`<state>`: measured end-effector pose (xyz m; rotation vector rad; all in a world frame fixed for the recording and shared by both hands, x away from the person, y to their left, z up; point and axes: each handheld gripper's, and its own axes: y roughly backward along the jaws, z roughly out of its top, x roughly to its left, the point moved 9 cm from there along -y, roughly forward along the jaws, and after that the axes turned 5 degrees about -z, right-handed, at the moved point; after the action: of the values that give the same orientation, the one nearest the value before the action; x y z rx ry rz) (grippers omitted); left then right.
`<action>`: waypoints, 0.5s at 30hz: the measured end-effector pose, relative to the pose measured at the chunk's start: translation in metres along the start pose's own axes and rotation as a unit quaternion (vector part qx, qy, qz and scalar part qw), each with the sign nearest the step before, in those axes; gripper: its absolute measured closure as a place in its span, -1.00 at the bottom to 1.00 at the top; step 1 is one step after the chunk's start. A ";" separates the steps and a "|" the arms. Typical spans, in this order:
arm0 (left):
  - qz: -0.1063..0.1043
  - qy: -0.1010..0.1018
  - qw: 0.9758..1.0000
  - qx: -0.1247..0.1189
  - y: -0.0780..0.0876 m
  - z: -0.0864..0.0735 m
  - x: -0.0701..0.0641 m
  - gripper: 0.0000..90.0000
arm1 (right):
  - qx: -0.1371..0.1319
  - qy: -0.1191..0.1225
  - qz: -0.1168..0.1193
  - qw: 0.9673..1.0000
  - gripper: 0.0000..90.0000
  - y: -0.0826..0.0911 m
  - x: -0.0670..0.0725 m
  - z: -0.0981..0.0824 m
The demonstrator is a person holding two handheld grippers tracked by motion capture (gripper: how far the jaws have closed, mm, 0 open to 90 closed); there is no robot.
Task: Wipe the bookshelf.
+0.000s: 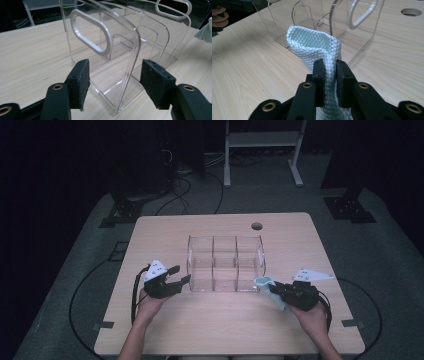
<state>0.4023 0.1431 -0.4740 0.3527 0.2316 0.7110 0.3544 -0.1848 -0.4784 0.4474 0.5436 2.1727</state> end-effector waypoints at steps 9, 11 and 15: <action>-0.003 0.011 1.000 0.008 0.003 -0.011 0.001 -0.24 | 0.008 -0.012 -0.016 1.000 0.73 0.012 -0.017 -0.011; -0.002 0.011 1.000 0.010 0.004 -0.012 0.001 -0.26 | 0.011 -0.013 -0.021 1.000 0.73 0.014 -0.022 -0.015; -0.003 0.012 1.000 0.012 0.006 -0.015 0.001 -0.30 | 0.016 -0.019 -0.034 0.999 0.73 0.018 -0.033 -0.020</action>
<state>0.3941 0.1515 -0.4851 0.3663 0.2647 0.7069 0.3529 -0.2256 -0.4897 0.4795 0.5652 2.0895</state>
